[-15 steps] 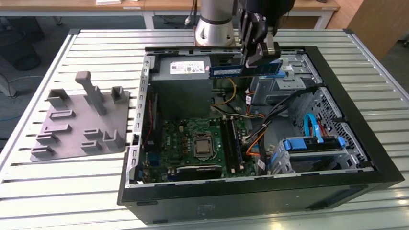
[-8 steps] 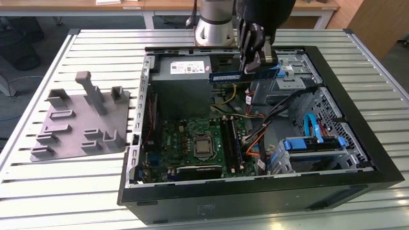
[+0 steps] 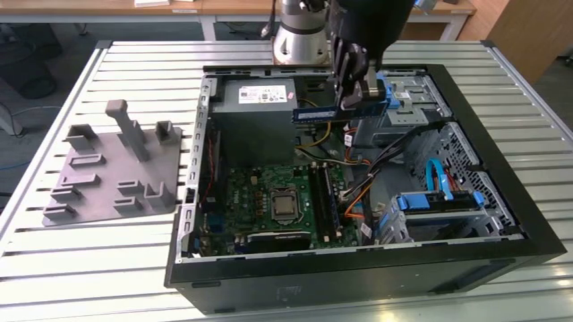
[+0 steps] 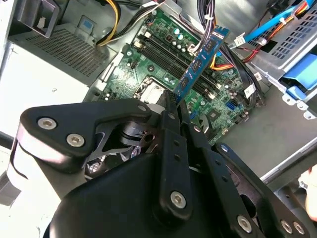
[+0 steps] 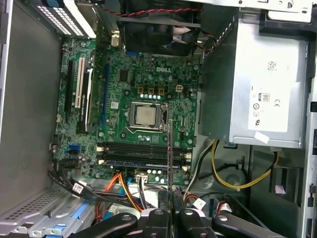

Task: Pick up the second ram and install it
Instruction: 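Pick up the second ram and move it above second insertion slot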

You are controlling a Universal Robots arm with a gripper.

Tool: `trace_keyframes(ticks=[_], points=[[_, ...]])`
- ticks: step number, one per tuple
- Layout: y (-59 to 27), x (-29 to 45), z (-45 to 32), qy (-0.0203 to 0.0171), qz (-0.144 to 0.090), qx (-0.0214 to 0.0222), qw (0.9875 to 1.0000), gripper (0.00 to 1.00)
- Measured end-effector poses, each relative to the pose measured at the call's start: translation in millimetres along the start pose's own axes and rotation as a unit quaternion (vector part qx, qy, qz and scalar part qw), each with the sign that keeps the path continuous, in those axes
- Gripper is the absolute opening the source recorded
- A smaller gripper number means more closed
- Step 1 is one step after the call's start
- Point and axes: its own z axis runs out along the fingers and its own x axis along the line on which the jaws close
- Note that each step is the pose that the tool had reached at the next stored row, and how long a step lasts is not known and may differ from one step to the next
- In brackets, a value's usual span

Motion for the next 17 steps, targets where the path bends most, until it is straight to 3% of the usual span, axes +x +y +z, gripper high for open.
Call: trace_keyframes(ticks=[17], points=[[-0.3, 0.8, 19.2, 0.0000, 0.000, 0.0000, 1.0000, 0.14]])
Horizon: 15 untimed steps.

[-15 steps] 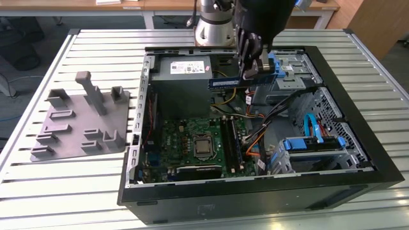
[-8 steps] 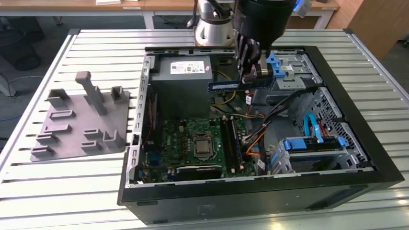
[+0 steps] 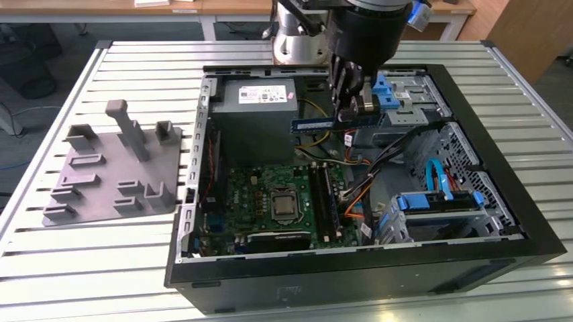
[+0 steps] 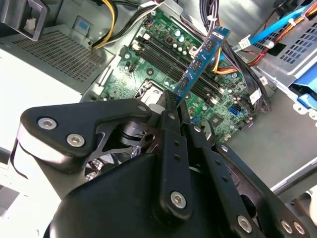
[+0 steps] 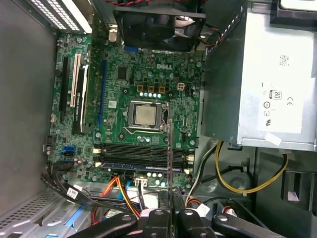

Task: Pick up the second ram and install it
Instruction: 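Pick up the second ram and move it above second insertion slot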

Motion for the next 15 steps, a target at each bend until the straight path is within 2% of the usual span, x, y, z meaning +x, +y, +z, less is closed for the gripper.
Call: trace_keyframes(ticks=[15], points=[[-0.2, 0.5, 14.9, 0.0000, 0.000, 0.0000, 1.0000, 0.14]])
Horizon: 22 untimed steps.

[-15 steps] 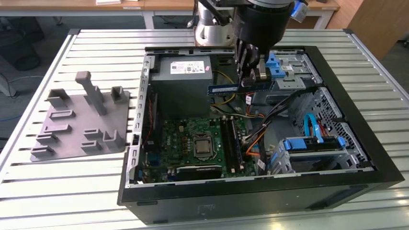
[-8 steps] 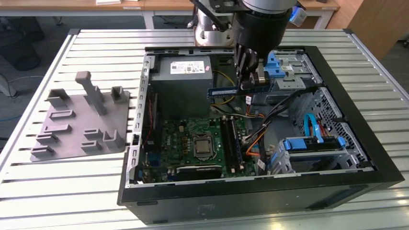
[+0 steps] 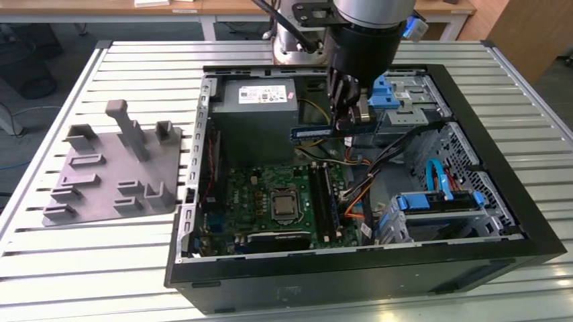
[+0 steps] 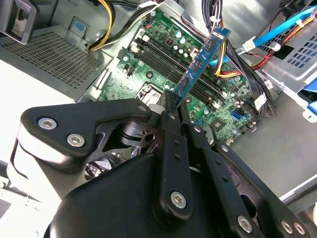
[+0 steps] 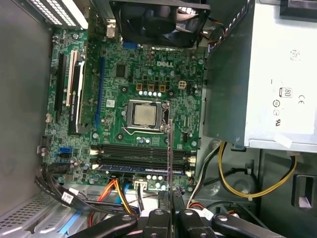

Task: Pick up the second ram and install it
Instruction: 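Pick up the second ram and move it above second insertion slot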

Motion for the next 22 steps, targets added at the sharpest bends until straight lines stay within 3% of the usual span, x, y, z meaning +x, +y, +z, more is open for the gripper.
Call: trace_keyframes(ticks=[18, 22], points=[[-0.3, 0.8, 19.5, 0.0000, 0.000, 0.0000, 1.0000, 0.14], [1.4, 4.7, 23.6, 0.0001, 0.000, -0.0001, 1.0000, 0.14]])
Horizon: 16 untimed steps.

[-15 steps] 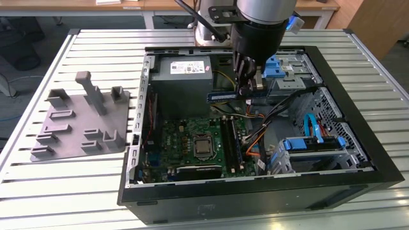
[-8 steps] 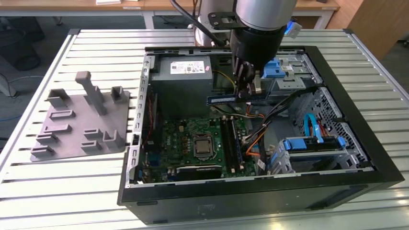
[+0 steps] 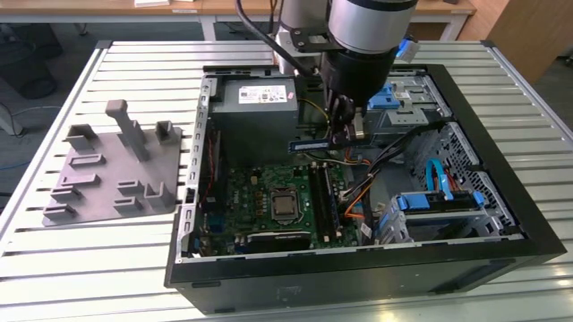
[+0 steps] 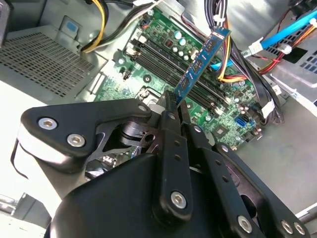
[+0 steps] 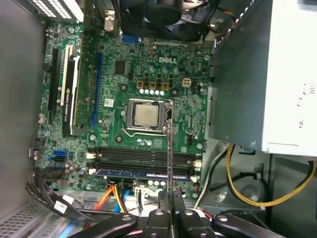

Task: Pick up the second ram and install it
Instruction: 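Pick up the second ram and move it above second insertion slot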

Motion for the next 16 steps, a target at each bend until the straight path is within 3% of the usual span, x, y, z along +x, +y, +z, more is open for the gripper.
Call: trace_keyframes(ticks=[9, 16], points=[[12.8, 22.1, 6.9, 0.0000, 0.000, 0.0000, 1.0000, 0.14], [19.2, 26.5, 12.7, -0.0001, 0.000, 0.0000, 1.0000, 0.14]])
